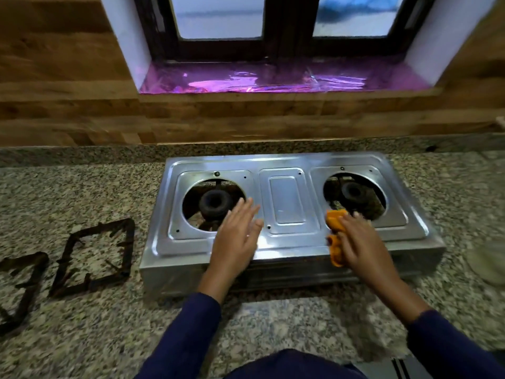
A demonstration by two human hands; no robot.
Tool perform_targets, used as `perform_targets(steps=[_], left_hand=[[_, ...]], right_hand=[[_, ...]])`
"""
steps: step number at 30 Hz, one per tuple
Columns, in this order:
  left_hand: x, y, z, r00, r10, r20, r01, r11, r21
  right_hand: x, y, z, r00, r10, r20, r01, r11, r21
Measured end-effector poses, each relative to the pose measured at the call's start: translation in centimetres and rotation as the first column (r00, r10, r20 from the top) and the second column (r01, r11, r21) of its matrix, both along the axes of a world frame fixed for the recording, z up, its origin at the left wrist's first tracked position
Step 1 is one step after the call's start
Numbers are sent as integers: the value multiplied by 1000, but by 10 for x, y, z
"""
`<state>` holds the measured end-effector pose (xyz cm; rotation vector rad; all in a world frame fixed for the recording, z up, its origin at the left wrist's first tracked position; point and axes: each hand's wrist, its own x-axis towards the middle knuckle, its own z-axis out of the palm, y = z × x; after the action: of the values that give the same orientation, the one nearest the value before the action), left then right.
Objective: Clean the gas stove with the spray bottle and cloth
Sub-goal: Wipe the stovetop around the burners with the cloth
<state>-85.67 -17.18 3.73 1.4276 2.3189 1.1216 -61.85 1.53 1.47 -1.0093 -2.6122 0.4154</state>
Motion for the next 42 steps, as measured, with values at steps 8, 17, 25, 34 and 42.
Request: perform_targets(steps=[8, 17, 25, 34, 42], left_hand=[[72, 72, -6, 981, -189, -47, 184, 978, -95], [133, 140, 16, 985, -172, 5, 172, 984, -56], [194, 191, 14, 966, -257, -30, 251, 958, -136], [265, 247, -2, 877, -416, -241, 346, 894, -286], [283, 245, -26, 812, -389, -436, 228, 898, -376]], right_hand=[[35, 34, 3, 950, -313, -2, 313, 950, -20], [11, 9, 24, 967, 215, -136, -231, 967, -109], [130, 122, 9, 989, -107, -105, 106, 994, -14], [213, 174, -38, 692, -623, -364, 268, 690, -672], [245, 161, -80, 949, -258, -181, 160, 889, -429]])
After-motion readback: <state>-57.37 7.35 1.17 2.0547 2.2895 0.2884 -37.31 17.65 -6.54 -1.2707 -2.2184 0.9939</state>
